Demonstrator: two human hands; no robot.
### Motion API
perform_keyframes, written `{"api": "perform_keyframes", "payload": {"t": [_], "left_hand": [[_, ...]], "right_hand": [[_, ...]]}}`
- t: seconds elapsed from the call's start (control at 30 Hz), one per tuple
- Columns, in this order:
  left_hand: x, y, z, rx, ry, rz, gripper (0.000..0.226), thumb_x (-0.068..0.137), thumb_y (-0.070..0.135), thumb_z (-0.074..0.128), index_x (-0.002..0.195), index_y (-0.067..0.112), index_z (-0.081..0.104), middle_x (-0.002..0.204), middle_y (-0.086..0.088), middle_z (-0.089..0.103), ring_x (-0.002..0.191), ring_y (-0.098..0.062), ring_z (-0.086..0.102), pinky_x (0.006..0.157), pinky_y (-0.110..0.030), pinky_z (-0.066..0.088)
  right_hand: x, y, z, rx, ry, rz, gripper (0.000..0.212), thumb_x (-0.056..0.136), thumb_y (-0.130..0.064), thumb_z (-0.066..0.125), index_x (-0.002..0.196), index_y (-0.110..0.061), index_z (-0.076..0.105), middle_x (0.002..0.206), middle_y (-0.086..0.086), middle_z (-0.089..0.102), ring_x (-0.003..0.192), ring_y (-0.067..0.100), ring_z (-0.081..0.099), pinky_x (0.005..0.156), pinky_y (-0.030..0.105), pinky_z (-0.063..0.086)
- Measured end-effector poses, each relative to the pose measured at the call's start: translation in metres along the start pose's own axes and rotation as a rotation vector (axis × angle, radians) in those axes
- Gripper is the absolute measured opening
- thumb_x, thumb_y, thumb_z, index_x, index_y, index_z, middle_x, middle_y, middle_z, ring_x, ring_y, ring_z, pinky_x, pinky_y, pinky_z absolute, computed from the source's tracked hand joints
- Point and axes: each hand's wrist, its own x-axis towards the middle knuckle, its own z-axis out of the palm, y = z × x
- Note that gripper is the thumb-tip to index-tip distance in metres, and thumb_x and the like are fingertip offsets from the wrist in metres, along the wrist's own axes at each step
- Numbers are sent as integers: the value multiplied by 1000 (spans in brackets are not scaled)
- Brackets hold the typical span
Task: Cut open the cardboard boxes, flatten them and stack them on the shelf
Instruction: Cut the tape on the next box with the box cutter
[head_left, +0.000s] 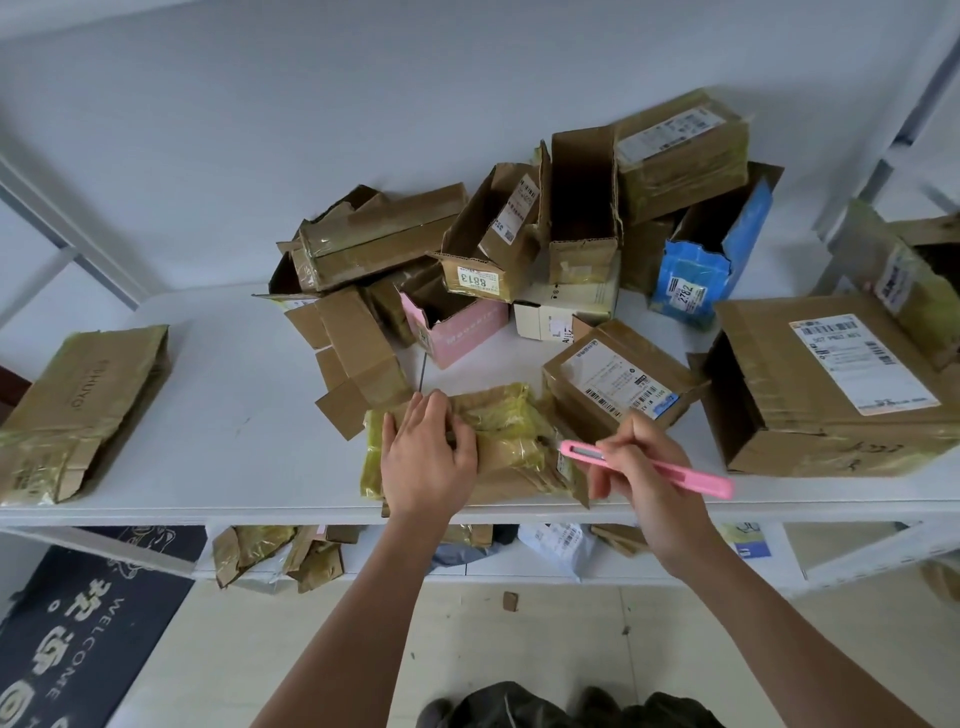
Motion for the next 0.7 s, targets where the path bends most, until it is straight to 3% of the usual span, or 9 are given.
{"api": "perform_keyframes", "payload": {"t": [0.1,0.23,0.33,0.43,0.53,0.7], "left_hand": [[0,0,0,-4,-3,12,13,90,31,31,84,21,38,97,2,58,111,-30,56,112,-55,29],[-1,1,-1,-13,8,22,13,89,30,31,83,21,38,93,7,51,98,-31,57,110,-56,31],[-1,1,0,-10,8,11,14,88,31,29,83,21,38,97,2,58,105,-32,57,111,-56,30],[-2,1,0,-12,8,11,17,87,34,26,83,21,37,100,0,61,115,-31,55,113,-55,28],[-4,0,1,-8,14,29,16,88,33,27,83,21,37,100,1,60,117,-30,54,112,-56,29],[-3,2,0,-19,19,27,15,87,32,29,82,21,37,96,3,58,104,-31,56,109,-57,31]], "right_hand": [[5,-5,-8,48,49,40,25,85,-16,49,61,-23,46,53,9,55,56,23,57,71,27,51],[23,-5,1,106,130,-2,35,97,-3,47,68,-23,50,58,5,59,60,19,62,71,28,57],[20,2,18,46,80,5,33,98,-3,47,72,-23,50,61,2,61,64,21,61,77,39,56],[10,3,16,35,52,0,25,94,-11,50,70,-21,48,57,3,57,61,22,58,80,42,57],[4,-2,3,69,15,52,36,95,-3,48,64,-23,47,55,8,55,57,25,55,84,50,54],[16,-10,-5,118,104,41,39,96,1,44,64,-21,47,52,4,53,52,18,58,69,29,53]]}}
